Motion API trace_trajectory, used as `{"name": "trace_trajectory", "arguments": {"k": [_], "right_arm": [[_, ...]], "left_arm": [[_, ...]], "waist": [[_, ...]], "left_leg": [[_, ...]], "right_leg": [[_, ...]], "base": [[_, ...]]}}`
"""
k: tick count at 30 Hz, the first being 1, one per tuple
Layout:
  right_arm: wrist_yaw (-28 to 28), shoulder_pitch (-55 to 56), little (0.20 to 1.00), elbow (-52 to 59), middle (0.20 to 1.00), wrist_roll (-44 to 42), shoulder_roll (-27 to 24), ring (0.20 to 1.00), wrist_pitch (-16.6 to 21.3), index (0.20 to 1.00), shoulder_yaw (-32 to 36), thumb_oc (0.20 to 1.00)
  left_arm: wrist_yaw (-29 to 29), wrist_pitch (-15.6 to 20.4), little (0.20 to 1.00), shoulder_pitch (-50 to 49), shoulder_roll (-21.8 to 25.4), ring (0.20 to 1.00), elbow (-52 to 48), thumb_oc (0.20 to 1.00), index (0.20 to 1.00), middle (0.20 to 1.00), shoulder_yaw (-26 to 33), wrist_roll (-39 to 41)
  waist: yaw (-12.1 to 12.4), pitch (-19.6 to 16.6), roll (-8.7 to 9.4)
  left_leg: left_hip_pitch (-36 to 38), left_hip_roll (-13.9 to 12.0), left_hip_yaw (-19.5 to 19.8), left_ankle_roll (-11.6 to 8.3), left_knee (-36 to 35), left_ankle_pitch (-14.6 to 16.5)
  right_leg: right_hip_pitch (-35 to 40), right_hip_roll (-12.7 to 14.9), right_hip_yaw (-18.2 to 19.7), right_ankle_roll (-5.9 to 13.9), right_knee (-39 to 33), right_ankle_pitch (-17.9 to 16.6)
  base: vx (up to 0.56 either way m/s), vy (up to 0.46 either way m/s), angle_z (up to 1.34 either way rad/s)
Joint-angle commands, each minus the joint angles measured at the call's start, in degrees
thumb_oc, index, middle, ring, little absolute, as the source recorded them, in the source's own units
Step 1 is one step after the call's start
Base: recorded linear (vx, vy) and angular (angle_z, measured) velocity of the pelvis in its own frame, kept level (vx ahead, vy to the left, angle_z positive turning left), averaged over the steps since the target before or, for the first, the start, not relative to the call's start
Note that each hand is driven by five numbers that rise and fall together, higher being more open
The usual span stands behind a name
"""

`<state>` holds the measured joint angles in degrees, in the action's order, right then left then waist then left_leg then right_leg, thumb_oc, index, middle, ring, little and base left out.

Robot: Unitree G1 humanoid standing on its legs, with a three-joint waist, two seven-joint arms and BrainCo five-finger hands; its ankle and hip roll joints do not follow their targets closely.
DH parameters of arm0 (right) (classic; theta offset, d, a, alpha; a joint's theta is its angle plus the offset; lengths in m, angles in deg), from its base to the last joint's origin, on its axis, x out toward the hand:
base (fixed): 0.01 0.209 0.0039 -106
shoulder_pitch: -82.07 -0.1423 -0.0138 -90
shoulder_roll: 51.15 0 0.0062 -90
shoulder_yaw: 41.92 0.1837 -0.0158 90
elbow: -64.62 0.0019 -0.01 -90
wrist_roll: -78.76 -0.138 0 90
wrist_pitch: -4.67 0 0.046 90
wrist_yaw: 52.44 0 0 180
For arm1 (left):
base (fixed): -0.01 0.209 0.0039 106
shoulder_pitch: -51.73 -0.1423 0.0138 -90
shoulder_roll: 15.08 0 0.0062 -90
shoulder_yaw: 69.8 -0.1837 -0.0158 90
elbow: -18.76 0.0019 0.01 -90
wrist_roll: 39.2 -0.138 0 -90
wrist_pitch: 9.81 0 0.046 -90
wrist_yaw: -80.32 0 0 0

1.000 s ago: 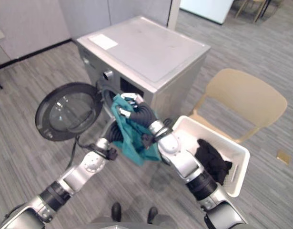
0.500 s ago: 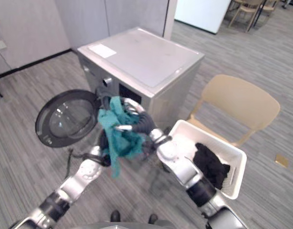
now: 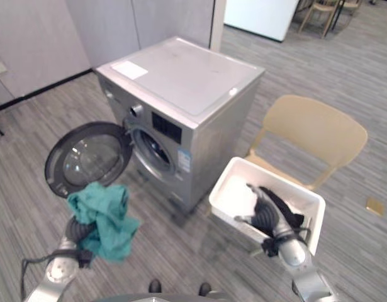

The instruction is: Grab the laundry basket,head to the washer,open it,put in the laundry and shut it.

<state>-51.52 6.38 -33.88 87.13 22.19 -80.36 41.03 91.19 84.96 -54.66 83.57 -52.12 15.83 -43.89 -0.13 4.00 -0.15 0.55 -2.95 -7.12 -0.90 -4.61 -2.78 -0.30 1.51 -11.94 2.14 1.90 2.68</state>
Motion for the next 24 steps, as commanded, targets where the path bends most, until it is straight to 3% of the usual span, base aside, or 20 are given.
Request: {"name": "trace_trajectory", "arguments": {"k": [1, 7, 11, 13, 14, 16, 20, 22, 24], "right_arm": [[0.2, -4.3, 1.000, 0.3, 1.000, 2.5, 1.7, 1.000, 1.9, 1.000, 0.4, 1.000], [1.2, -6.2, 1.000, -7.1, 1.000, 3.6, 3.3, 1.000, 1.0, 1.000, -0.2, 1.000], [3.1, -8.4, 1.000, -8.9, 1.000, 3.0, 3.9, 1.000, 0.8, 1.000, -0.5, 1.000], [4.1, -9.1, 1.000, -10.7, 1.000, 2.9, 4.1, 1.000, 0.5, 1.000, -0.9, 1.000], [4.1, -9.1, 1.000, -10.7, 1.000, 2.9, 4.1, 1.000, 0.5, 1.000, -1.0, 1.000], [5.3, -10.4, 1.000, -11.8, 1.000, 3.3, 4.4, 1.000, -0.1, 1.000, -2.0, 1.000], [5.5, -11.6, 1.000, -13.2, 1.000, 3.5, 5.6, 1.000, -0.7, 1.000, -3.2, 1.000], [5.5, -12.6, 1.000, -14.0, 1.000, 4.3, 6.7, 1.000, -1.2, 1.000, -4.2, 1.000], [5.4, -13.2, 1.000, -14.2, 1.000, 3.7, 7.8, 1.000, -1.2, 1.000, -4.7, 1.000]], "left_arm": [[-0.6, 2.2, 0.200, 2.4, 1.8, 0.200, 0.0, 0.200, 0.200, 0.200, 4.7, 1.7], [-1.1, 1.3, 0.200, 0.9, 0.2, 0.200, 4.8, 0.200, 0.200, 0.200, 7.7, 4.1], [-0.5, 1.4, 0.200, 3.8, 0.3, 0.200, 5.9, 0.200, 0.200, 0.200, 6.5, 4.8], [-0.2, 1.5, 0.200, 5.6, 0.2, 0.200, 5.8, 0.200, 0.200, 0.200, 5.1, 4.8], [-0.2, 1.5, 0.200, 5.6, 0.2, 0.200, 5.8, 0.200, 0.200, 0.200, 5.1, 4.8], [0.2, 1.7, 0.200, 7.9, 0.4, 0.200, 5.3, 0.200, 0.200, 0.200, 3.6, 4.9], [-0.2, 1.7, 0.200, 9.1, 0.3, 0.200, 5.2, 0.200, 0.200, 0.200, 2.0, 5.0], [-0.2, 1.4, 0.200, 9.7, 0.3, 0.200, 5.7, 0.200, 0.200, 0.200, 1.5, 4.6], [0.0, 1.3, 0.200, 10.4, 1.3, 0.200, 5.4, 0.200, 0.200, 0.200, 1.0, 4.2]], "waist": [[0.7, 1.6, 3.44], [2.1, 4.8, 3.18], [3.2, 7.2, 3.66], [3.0, 6.9, 3.50], [2.9, 6.9, 3.49], [1.7, 6.4, 3.43], [0.9, 5.5, 3.31], [1.3, 5.4, 3.78], [1.4, 6.2, 4.12]], "left_leg": [[1.4, 2.9, 0.6, -0.05, -0.4, 4.2], [-1.0, 2.8, 1.5, 0.20, 1.7, 3.5], [-7.8, 3.1, 1.3, -0.34, 7.2, 3.9], [-8.6, 2.5, -2.7, -0.39, 7.3, 4.5], [-8.7, 2.5, -2.7, -0.39, 7.3, 4.5], [-7.5, 0.1, -12.0, -0.57, 7.7, 6.6], [-6.9, -0.3, -15.3, -0.22, 7.9, 7.1], [-6.7, 0.3, -15.2, 1.13, 9.2, 8.8], [-5.7, 1.4, -14.2, 2.46, 9.9, 10.5]], "right_leg": [[1.3, 2.1, 0.7, 4.13, -2.6, -1.2], [0.1, 2.1, 0.1, 3.64, -2.6, -1.2], [-2.4, 3.7, -3.4, 3.48, -2.4, -1.6], [-3.3, 5.1, -7.0, 3.86, -2.9, -2.0], [-3.4, 5.1, -7.1, 3.87, -2.9, -2.0], [-2.6, 6.8, -11.5, 4.90, -3.4, -1.8], [-1.5, 7.8, -14.6, 4.90, -2.8, -1.1], [-0.1, 9.8, -15.8, 5.30, 2.1, 0.6], [-1.9, 12.3, -14.1, 5.96, 10.1, -0.4]], "base": [[-0.01, -0.034, 0.01], [-0.06, -0.021, 0.04], [-0.16, -0.009, 0.33], [-0.06, 0.035, 0.97], [0.08, 0.081, 1.17], [0.07, 0.093, 0.90], [0.10, 0.190, 1.00], [0.18, 0.256, 0.55], [0.14, 0.193, 0.46]]}}
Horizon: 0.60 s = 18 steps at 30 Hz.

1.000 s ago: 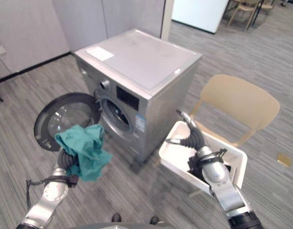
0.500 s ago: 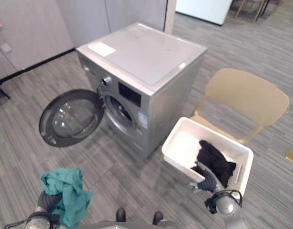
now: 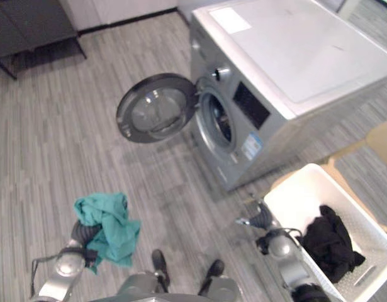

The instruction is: Grab the laundry basket,head to the washer,open it,put in the laundry and shut it.

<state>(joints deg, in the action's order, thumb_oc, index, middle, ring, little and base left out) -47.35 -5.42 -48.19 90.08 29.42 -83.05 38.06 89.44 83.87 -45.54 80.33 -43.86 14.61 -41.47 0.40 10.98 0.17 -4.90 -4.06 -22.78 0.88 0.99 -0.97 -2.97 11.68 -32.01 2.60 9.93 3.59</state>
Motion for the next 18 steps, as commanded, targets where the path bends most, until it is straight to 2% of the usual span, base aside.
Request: {"name": "trace_trajectory", "arguments": {"k": [1, 2, 3, 4, 5, 6, 7, 8, 12, 13, 14, 15, 16, 17, 18], "right_arm": [[1.2, -1.4, 1.000, 0.2, 1.000, 0.6, 0.9, 1.000, 1.3, 1.000, -1.7, 1.000], [1.2, -1.4, 1.000, 0.2, 1.000, 0.6, 0.9, 1.000, 1.3, 1.000, -1.7, 1.000], [1.4, -1.3, 1.000, 0.4, 1.000, 0.5, 1.5, 1.000, 1.3, 1.000, -2.1, 1.000], [1.3, -1.3, 1.000, 0.4, 1.000, 0.4, 1.6, 1.000, 1.3, 1.000, -2.3, 1.000], [1.3, -1.3, 1.000, 0.4, 1.000, 0.4, 1.6, 1.000, 1.3, 1.000, -2.3, 1.000], [1.4, -1.7, 1.000, 0.4, 1.000, 0.1, 1.5, 1.000, 1.5, 1.000, -2.7, 1.000], [1.3, -2.1, 1.000, -0.3, 1.000, -0.5, 1.4, 1.000, 1.3, 1.000, -3.1, 1.000], [1.3, -2.2, 1.000, -0.3, 1.000, -0.5, 1.4, 1.000, 1.4, 1.000, -3.1, 1.000], [1.0, -1.2, 1.000, -1.2, 1.000, -0.7, 1.3, 1.000, 0.9, 1.000, -2.8, 1.000], [0.9, -1.0, 1.000, -1.3, 1.000, -0.6, 1.5, 1.000, 0.8, 1.000, -2.8, 1.000], [0.9, -0.9, 1.000, -1.3, 1.000, -0.6, 1.4, 1.000, 0.9, 1.000, -2.7, 1.000], [0.6, 0.9, 1.000, -1.9, 1.000, -0.1, 1.2, 1.000, 1.1, 1.000, -2.5, 1.000], [0.6, 0.9, 1.000, -1.9, 1.000, -0.1, 1.2, 1.000, 1.1, 1.000, -2.5, 1.000], [0.6, 1.3, 1.000, -2.3, 1.000, -0.1, 1.0, 1.000, 1.4, 1.000, -2.4, 1.000], [0.4, 1.2, 1.000, -2.7, 1.000, 0.0, 0.8, 1.000, 1.2, 1.000, -2.2, 1.000]], "left_arm": [[1.8, 2.3, 0.200, 1.7, 4.9, 0.200, -3.1, 0.200, 0.200, 0.200, 1.9, 1.7], [1.7, 2.3, 0.200, 1.7, 4.9, 0.200, -3.1, 0.200, 0.200, 0.200, 1.8, 1.7], [2.3, 2.3, 0.200, 2.4, 5.6, 0.200, -3.0, 0.200, 0.200, 0.200, 1.0, 0.9], [2.4, 2.4, 0.200, 2.5, 5.5, 0.200, -3.1, 0.200, 0.200, 0.200, 0.7, 0.7], [2.4, 2.4, 0.200, 2.5, 5.5, 0.200, -3.1, 0.200, 0.200, 0.200, 0.7, 0.7], [2.6, 2.5, 0.200, 2.6, 5.5, 0.200, -3.3, 0.200, 0.200, 0.200, 0.6, 0.6], [2.4, 2.2, 0.200, 2.9, 5.4, 0.200, -3.1, 0.200, 0.200, 0.200, 0.3, 0.3], [2.4, 2.2, 0.200, 2.9, 5.3, 0.200, -3.1, 0.200, 0.200, 0.200, 0.3, 0.3], [1.9, 1.6, 0.200, 3.4, 4.6, 0.200, -2.4, 0.200, 0.200, 0.200, -0.5, -0.4], [1.9, 1.7, 0.200, 3.4, 4.3, 0.200, -2.3, 0.200, 0.200, 0.200, -0.6, -0.4], [1.9, 1.7, 0.200, 3.4, 4.2, 0.200, -2.3, 0.200, 0.200, 0.200, -0.7, -0.4], [1.3, 2.1, 0.200, 2.7, 3.3, 0.200, -2.9, 0.200, 0.200, 0.200, -2.0, -1.1], [1.4, 2.1, 0.200, 2.7, 3.3, 0.200, -2.9, 0.200, 0.200, 0.200, -1.9, -1.1], [1.4, 2.1, 0.200, 2.9, 3.0, 0.200, -2.8, 0.200, 0.200, 0.200, -2.6, -1.3], [0.9, 2.1, 0.200, 2.9, 2.6, 0.200, -3.0, 0.200, 0.200, 0.200, -3.2, -1.1]], "waist": [[0.6, -0.5, 3.75], [0.6, -0.4, 3.81], [-0.8, 0.4, 3.44], [-1.5, 0.7, 3.23], [-1.5, 0.7, 3.24], [-2.2, 1.1, 2.94], [-3.1, 1.8, 3.19], [-3.2, 1.8, 3.14], [-5.0, 2.2, 3.24], [-5.1, 1.9, 2.91], [-5.4, 2.1, 3.24], [-6.3, 1.0, 2.69], [-6.4, 0.9, 2.91], [-6.9, 0.1, 2.27], [-7.2, -0.6, 2.13]], "left_leg": [[0.3, 2.7, 2.3, 1.07, 4.4, 9.2], [0.3, 2.8, 2.3, 1.16, 4.4, 9.3], [2.5, 3.5, 4.5, 1.96, 3.8, 9.9], [4.1, 4.1, 5.7, 2.02, 2.6, 10.1], [4.2, 4.1, 5.7, 2.03, 2.6, 10.1], [5.6, 4.6, 7.2, 2.10, 1.7, 10.3], [7.4, 5.7, 8.8, 2.60, 0.5, 10.2], [7.4, 5.7, 8.9, 2.61, 0.5, 10.2], [12.7, 8.4, 14.5, 2.63, -1.3, 13.0], [13.9, 8.5, 15.7, 2.53, -1.6, 13.9], [13.6, 8.9, 15.5, 2.50, -1.6, 13.2], [16.6, 9.2, 19.4, 1.90, -0.9, 14.9], [16.4, 9.4, 19.5, 1.91, -0.9, 14.7], [16.3, 8.5, 20.0, 0.64, 1.0, 14.1], [15.3, 7.9, 20.1, -0.49, 3.0, 13.6]], "right_leg": [[-0.1, 2.5, 7.3, 5.63, 4.5, -1.9], [-0.2, 2.6, 7.4, 5.75, 4.9, -1.7], [-4.0, 0.5, 13.1, 5.34, 10.3, -1.5], [-6.6, -1.6, 16.7, 5.08, 11.9, -0.3], [-6.6, -1.6, 16.7, 5.08, 11.9, -0.3], [-8.6, -3.8, 19.0, 5.19, 10.9, 0.3], [-13.2, -5.9, 19.9, 3.93, 6.6, -2.5], [-13.2, -6.0, 19.8, 3.94, 6.5, -2.5], [-18.8, -9.0, 18.8, 5.60, -1.6, -7.3], [-19.1, -9.6, 18.9, 6.11, -2.6, -7.1], [-19.2, -9.1, 18.2, 5.70, -3.0, -8.0], [-17.7, -9.7, 19.8, 4.51, -4.5, -8.3], [-17.7, -9.4, 19.8, 4.51, -4.7, -8.5], [-17.1, -10.1, 21.1, 3.63, -3.8, -8.5], [-16.4, -9.6, 21.0, 3.20, -3.8, -8.7]], "base": [[0.11, 0.127, 0.44], [0.18, 0.128, 0.34], [0.23, 0.139, 0.44], [0.23, 0.132, 0.58], [0.22, 0.082, 0.99], [0.30, 0.044, 0.80], [0.30, 0.045, 0.56], [0.30, 0.016, 0.27], [0.39, 0.003, 0.36], [0.28, -0.018, 0.51], [0.54, -0.140, 0.92], [0.34, -0.140, 0.99], [0.51, -0.193, 1.09], [0.20, -0.132, 1.36], [0.32, -0.202, 1.41]]}}
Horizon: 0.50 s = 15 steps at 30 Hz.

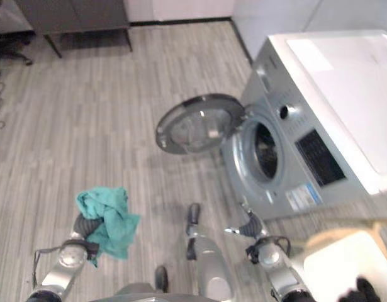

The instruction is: Grab the laundry basket,head to the washer,open it,put in the laundry and shut it.

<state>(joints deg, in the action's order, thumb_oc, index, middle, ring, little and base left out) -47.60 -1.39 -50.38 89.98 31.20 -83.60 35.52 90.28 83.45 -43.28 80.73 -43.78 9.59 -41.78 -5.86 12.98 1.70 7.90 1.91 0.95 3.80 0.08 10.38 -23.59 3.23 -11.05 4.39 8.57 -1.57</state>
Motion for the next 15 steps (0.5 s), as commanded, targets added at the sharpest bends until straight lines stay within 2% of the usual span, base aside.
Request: {"name": "trace_trajectory", "arguments": {"k": [1, 3, 4, 5, 6, 7, 9, 10, 13, 15], "right_arm": [[0.9, -3.1, 1.000, -1.0, 1.000, -0.1, -1.1, 1.000, 1.9, 1.000, 0.4, 1.000], [1.2, -3.5, 1.000, -1.0, 1.000, -0.4, -1.6, 1.000, 2.0, 1.000, 0.5, 1.000], [1.3, -3.8, 1.000, -1.3, 1.000, -0.5, -1.8, 1.000, 2.0, 1.000, 0.5, 1.000], [1.8, -4.5, 1.000, -2.0, 1.000, -0.6, -2.1, 1.000, 1.7, 1.000, 0.6, 1.000], [1.8, -4.5, 1.000, -2.0, 1.000, -0.6, -2.0, 1.000, 1.7, 1.000, 0.6, 1.000], [2.0, -4.9, 1.000, -2.0, 1.000, -0.5, -2.2, 1.000, 1.5, 1.000, 0.5, 1.000], [2.3, -5.4, 1.000, -2.1, 1.000, -0.3, -2.3, 1.000, 1.5, 1.000, 0.3, 1.000], [2.3, -5.5, 1.000, -2.2, 1.000, -0.3, -2.4, 1.000, 1.6, 1.000, 0.1, 1.000], [2.6, -5.9, 1.000, -2.6, 1.000, -0.4, -2.3, 1.000, 1.6, 1.000, -0.4, 1.000], [2.3, -5.6, 1.000, -2.8, 1.000, 0.0, -1.9, 1.000, 1.5, 1.000, -0.5, 1.000]], "left_arm": [[-0.1, 2.5, 0.200, 0.9, 1.9, 0.200, -2.8, 0.200, 0.200, 0.200, 1.4, -0.6], [-0.9, 2.7, 0.200, 0.8, 1.3, 0.200, -2.8, 0.200, 0.200, 0.200, 0.5, -0.1], [-0.9, 2.6, 0.200, 1.0, 1.2, 0.200, -2.6, 0.200, 0.200, 0.200, 0.3, 0.1], [-1.3, 2.5, 0.200, 1.5, 1.1, 0.200, -2.5, 0.200, 0.200, 0.200, -0.5, 0.4], [-1.3, 2.5, 0.200, 1.5, 1.2, 0.200, -2.5, 0.200, 0.200, 0.200, -0.5, 0.5], [-1.5, 2.4, 0.200, 1.7, 1.3, 0.200, -2.5, 0.200, 0.200, 0.200, -0.6, 0.4], [-1.6, 2.3, 0.200, 1.6, 1.8, 0.200, -2.8, 0.200, 0.200, 0.200, -0.6, 0.0], [-1.5, 2.2, 0.200, 1.6, 2.2, 0.200, -3.3, 0.200, 0.200, 0.200, -0.5, -0.2], [-1.6, 2.5, 0.200, 1.3, 2.5, 0.200, -4.4, 0.200, 0.200, 0.200, -0.3, 0.2], [-2.4, 2.5, 0.200, 0.6, 2.3, 0.200, -4.7, 0.200, 0.200, 0.200, -1.0, 0.1]], "waist": [[-1.2, -3.0, 0.05], [-1.9, -3.9, -0.38], [-2.1, -3.9, 0.08], [-1.5, -3.1, 1.16], [-1.5, -3.2, 1.36], [-1.0, -2.9, 1.77], [0.2, -2.4, 2.99], [0.9, -2.0, 3.60], [3.3, -0.6, 3.31], [3.6, -0.6, 3.34]], "left_leg": [[2.2, 0.7, -4.2, -4.98, 6.1, 1.2], [0.7, -1.8, -6.0, -7.33, 12.2, -3.0], [-1.2, -2.5, -6.8, -7.85, 16.1, -5.8], [-5.7, -4.2, -9.4, -6.50, 19.4, -5.8], [-6.0, -4.0, -9.4, -6.43, 19.4, -6.0], [-8.0, -4.0, -9.7, -5.56, 18.9, -4.5], [-12.7, -3.1, -8.7, -4.74, 16.8, -2.7], [-15.6, -2.6, -7.8, -4.83, 15.4, -3.7], [-19.5, -1.7, -2.2, -6.50, 8.8, -9.6], [-19.1, -1.4, 0.4, -6.66, 7.6, -9.6]], "right_leg": [[5.1, -1.3, -0.8, 0.96, -2.6, -3.1], [8.5, -2.1, -1.4, -0.28, -3.2, -1.7], [10.0, -2.0, -1.2, -0.90, -3.9, -1.2], [13.0, -1.7, 0.1, -1.96, -4.1, 1.1], [12.8, -1.5, 0.2, -1.95, -4.2, 0.9], [14.0, -1.6, 1.1, -1.98, -4.2, 1.7], [16.0, -1.5, 3.3, -1.68, -4.4, 3.0], [16.7, -1.5, 4.7, -1.61, -4.5, 3.2], [18.9, -3.7, 9.1, -1.57, -3.8, 4.3], [19.4, -4.9, 12.4, -1.45, -2.7, 4.9]], "base": [[0.32, -0.206, 1.32], [0.32, -0.173, 0.92], [0.34, -0.159, 0.44], [0.22, -0.118, 0.02], [0.22, -0.088, -0.23], [0.14, -0.043, -0.34], [0.23, -0.044, -0.49], [0.21, 0.011, -0.49], [0.22, 0.075, -0.78], [0.21, 0.132, -1.54]]}}
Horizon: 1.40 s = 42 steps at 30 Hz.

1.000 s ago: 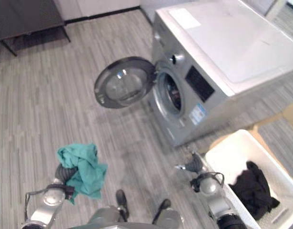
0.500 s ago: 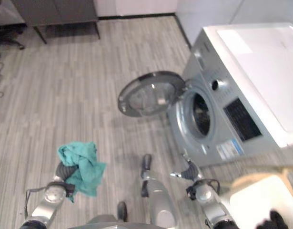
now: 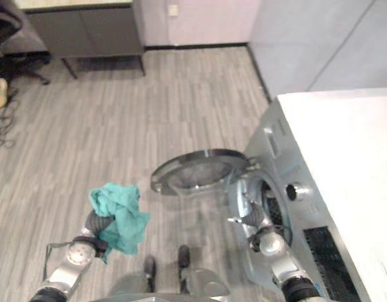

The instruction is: Grab the laundry basket,head to the washer,open it,put in the laundry and shut it.

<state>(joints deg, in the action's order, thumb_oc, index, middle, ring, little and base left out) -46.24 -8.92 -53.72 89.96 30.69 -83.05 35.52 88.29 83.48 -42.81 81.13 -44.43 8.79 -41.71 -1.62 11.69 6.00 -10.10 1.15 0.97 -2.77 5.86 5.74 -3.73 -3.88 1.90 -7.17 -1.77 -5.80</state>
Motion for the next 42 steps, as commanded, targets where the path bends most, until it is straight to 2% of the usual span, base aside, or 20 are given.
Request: {"name": "trace_trajectory", "arguments": {"k": [1, 5, 6, 11, 12, 13, 14, 16, 17, 18, 21, 23, 25, 27, 29, 30, 31, 34, 36, 42], "right_arm": [[0.7, 2.3, 1.000, 0.3, 1.000, 0.3, -1.2, 1.000, 1.2, 1.000, -0.5, 1.000], [0.1, 2.8, 1.000, 0.0, 1.000, 0.8, -0.8, 1.000, 1.1, 1.000, -1.0, 1.000], [-0.5, 2.9, 1.000, -0.1, 1.000, 1.5, -0.9, 1.000, 1.1, 1.000, -1.6, 1.000], [-1.3, 2.1, 1.000, 0.6, 1.000, 2.1, -0.3, 1.000, 1.2, 1.000, -2.2, 1.000], [-1.3, 2.1, 1.000, 0.6, 1.000, 2.1, -0.3, 1.000, 1.2, 1.000, -2.2, 1.000], [-1.8, 1.7, 1.000, 1.6, 1.000, 1.7, 0.7, 1.000, 1.7, 1.000, -2.7, 1.000], [-1.8, 1.7, 1.000, 1.6, 1.000, 1.7, 0.7, 1.000, 1.7, 1.000, -2.7, 1.000], [-1.7, 1.2, 1.000, 2.3, 1.000, 1.7, 1.1, 1.000, 2.1, 1.000, -3.0, 1.000], [-1.6, 1.1, 1.000, 2.2, 1.000, 1.8, 1.2, 1.000, 2.0, 1.000, -3.1, 1.000], [-1.3, 1.4, 1.000, 2.0, 1.000, 2.0, 1.3, 1.000, 1.9, 1.000, -3.0, 1.000], [-0.9, 3.3, 1.000, 2.0, 1.000, 1.9, 0.9, 1.000, 1.7, 1.000, -1.5, 1.000], [-0.4, 4.1, 1.000, 1.8, 1.000, 1.3, 0.3, 1.000, 1.4, 1.000, -0.6, 1.000], [0.5, 3.8, 1.000, 1.9, 1.000, 0.2, -0.5, 1.000, 1.4, 1.000, 0.0, 1.000], [0.8, 3.5, 1.000, 0.9, 1.000, -0.6, -0.6, 1.000, 1.2, 1.000, 1.0, 1.000], [1.1, 3.2, 1.000, 0.0, 1.000, -0.6, -0.7, 1.000, 1.1, 1.000, 1.2, 1.000], [1.6, 2.8, 1.000, -1.2, 1.000, -0.9, -0.7, 1.000, 1.2, 1.000, 1.2, 1.000], [2.1, 2.4, 1.000, -2.3, 1.000, -1.1, -0.7, 1.000, 1.1, 1.000, 1.1, 1.000], [2.3, 2.1, 1.000, -4.0, 1.000, -1.5, -0.3, 1.000, 0.9, 1.000, 1.2, 1.000], [2.2, 2.3, 1.000, -4.3, 1.000, -1.5, -0.1, 1.000, 0.9, 1.000, 1.5, 1.000], [2.2, 1.1, 1.000, -4.8, 1.000, -1.1, 0.3, 1.000, 0.2, 1.000, 1.3, 1.000]], "left_arm": [[-0.7, 2.5, 0.200, -0.1, 2.0, 0.200, -4.1, 0.200, 0.200, 0.200, -0.4, -0.3], [-1.6, 2.7, 0.200, -0.6, 2.4, 0.200, -4.4, 0.200, 0.200, 0.200, -1.3, -0.5], [-1.9, 2.9, 0.200, -0.5, 3.6, 0.200, -5.1, 0.200, 0.200, 0.200, -1.9, -1.0], [-1.2, 3.1, 0.200, 0.4, 5.1, 0.200, -6.9, 0.200, 0.200, 0.200, -1.7, -1.9], [-1.2, 3.1, 0.200, 0.4, 5.1, 0.200, -6.9, 0.200, 0.200, 0.200, -1.7, -1.9], [-0.2, 3.1, 0.200, 1.2, 5.5, 0.200, -8.0, 0.200, 0.200, 0.200, -1.1, -1.2], [-0.2, 3.1, 0.200, 1.2, 5.6, 0.200, -8.0, 0.200, 0.200, 0.200, -1.1, -1.2], [0.3, 2.9, 0.200, 1.4, 5.5, 0.200, -8.7, 0.200, 0.200, 0.200, -0.6, -0.4], [0.2, 2.8, 0.200, 1.4, 5.4, 0.200, -8.8, 0.200, 0.200, 0.200, -0.6, -0.4], [0.0, 2.6, 0.200, 1.5, 5.1, 0.200, -8.7, 0.200, 0.200, 0.200, -0.8, -0.3], [0.1, 2.7, 0.200, 1.7, 3.9, 0.200, -7.4, 0.200, 0.200, 0.200, -0.9, -0.9], [0.0, 2.6, 0.200, 1.7, 3.5, 0.200, -7.2, 0.200, 0.200, 0.200, -0.8, -0.9], [1.0, 2.5, 0.200, 2.1, 3.0, 0.200, -6.5, 0.200, 0.200, 0.200, -0.6, -0.5], [1.6, 2.5, 0.200, 2.5, 2.5, 0.200, -5.8, 0.200, 0.200, 0.200, -0.6, -0.5], [2.0, 2.4, 0.200, 2.3, 2.2, 0.200, -5.6, 0.200, 0.200, 0.200, -0.4, -0.7], [2.6, 2.4, 0.200, 2.2, 1.9, 0.200, -5.0, 0.200, 0.200, 0.200, -0.1, -0.3], [3.1, 2.5, 0.200, 2.3, 1.9, 0.200, -4.8, 0.200, 0.200, 0.200, -0.1, 0.0], [3.3, 2.3, 0.200, 3.1, 1.3, 0.200, -3.7, 0.200, 0.200, 0.200, -0.4, 0.4], [3.0, 2.2, 0.200, 3.1, 1.3, 0.200, -3.3, 0.200, 0.200, 0.200, -0.7, 0.2], [3.3, 1.9, 0.200, 2.9, 3.1, 0.200, -3.1, 0.200, 0.200, 0.200, -0.2, -0.4]], "waist": [[-1.0, 0.2, -1.07], [-1.3, -0.6, -0.64], [-2.0, -1.0, 0.01], [-2.8, -1.2, 0.52], [-2.8, -1.3, 0.52], [-1.8, -0.7, 0.42], [-1.8, -0.6, 0.42], [-0.4, -0.6, -0.46], [-0.1, -0.7, -0.65], [-0.4, -0.7, -0.57], [-2.7, -1.1, 0.30], [-3.0, -1.4, 0.54], [-2.3, -0.6, 0.01], [-1.7, -0.7, 0.33], [-0.9, -0.8, 0.43], [0.2, -0.7, 0.24], [0.8, -0.3, -0.03], [0.9, -0.2, -0.76], [0.7, -0.5, -0.99], [0.0, -0.1, -1.17]], "left_leg": [[-0.3, -0.9, 0.5, 0.12, 1.2, -4.7], [1.3, -1.2, -1.7, 1.11, 1.5, -3.8], [2.9, -1.6, -5.3, 2.85, 1.9, -1.5], [5.0, -2.8, -12.9, 4.23, 0.5, -0.1], [5.0, -2.8, -13.0, 4.23, 0.5, -0.1], [7.4, -4.0, -17.7, 3.98, -0.5, 0.8], [7.5, -4.0, -17.6, 3.98, -0.6, 0.8], [9.8, -5.5, -20.3, 3.16, -0.6, 2.3], [10.5, -6.0, -21.9, 3.06, -0.5, 2.5], [11.2, -6.3, -22.8, 2.91, 0.0, 2.7], [11.9, -6.5, -24.1, 2.94, 4.1, 4.9], [10.7, -9.1, -25.5, 1.06, 10.9, 3.4], [8.7, -9.9, -21.5, 0.14, 16.7, 0.3], [5.7, -7.8, -17.9, 0.93, 16.4, -0.9], [3.4, -6.0, -13.7, 1.49, 13.4, 0.8], [1.6, -4.7, -8.3, 1.02, 8.5, 0.0], [0.0, -4.2, -5.4, 0.26, 6.2, -2.4], [-0.2, -4.2, -2.5, -0.39, 3.2, -4.2], [0.9, -4.3, -3.0, -0.10, 2.4, -4.0], [3.0, -3.7, -9.5, 3.65, 4.9, 0.5]], "right_leg": [[-0.3, 2.1, 0.2, 10.35, 8.0, 9.4], [-0.2, 2.2, 3.7, 10.90, 9.4, 9.6], [-0.6, 2.1, 7.6, 11.64, 10.8, 9.8], [-3.6, 1.8, 9.2, 13.97, 13.7, 8.5], [-3.6, 1.8, 9.3, 13.97, 13.7, 8.5], [-5.6, 5.6, -3.0, 14.19, 14.9, 8.3], [-5.6, 5.6, -3.1, 14.20, 14.9, 8.3], [-5.6, 10.2, -17.8, 13.17, 17.1, 10.9], [-5.7, 11.7, -22.6, 12.53, 17.8, 11.3], [-6.0, 12.2, -24.5, 12.42, 18.2, 11.3], [-4.6, 10.4, -19.8, 12.32, 13.6, 11.2], [-2.5, 8.9, -18.8, 10.96, 10.7, 10.8], [-0.8, 6.6, -16.5, 9.63, 9.2, 11.3], [0.2, 6.6, -14.7, 9.43, 7.0, 10.1], [1.2, 6.8, -11.7, 10.16, 6.5, 10.3], [2.1, 6.5, -8.8, 10.76, 6.3, 10.6], [2.6, 6.3, -7.4, 10.88, 6.5, 10.8], [2.4, 5.8, -5.6, 10.78, 7.4, 11.4], [2.6, 6.0, -5.3, 11.00, 7.6, 11.6], [-0.7, 8.1, -0.1, 12.87, 14.1, 12.0]], "base": [[0.22, 0.170, -1.52], [0.15, 0.175, -0.90], [0.12, 0.222, -0.81], [0.04, 0.136, -1.58], [0.00, 0.084, -1.47], [0.01, 0.057, -1.17], [0.02, 0.059, -0.96], [0.09, 0.027, -1.49], [0.13, -0.025, -1.33], [0.10, -0.077, -0.89], [0.16, -0.139, -0.72], [0.14, -0.176, -0.05], [0.13, -0.120, -0.53], [0.07, -0.012, -1.32], [0.18, 0.127, -0.91], [0.26, 0.187, -0.62], [0.21, 0.163, -0.60], [0.09, 0.113, -0.92], [0.15, 0.190, -0.56], [0.07, 0.245, -0.49]]}}
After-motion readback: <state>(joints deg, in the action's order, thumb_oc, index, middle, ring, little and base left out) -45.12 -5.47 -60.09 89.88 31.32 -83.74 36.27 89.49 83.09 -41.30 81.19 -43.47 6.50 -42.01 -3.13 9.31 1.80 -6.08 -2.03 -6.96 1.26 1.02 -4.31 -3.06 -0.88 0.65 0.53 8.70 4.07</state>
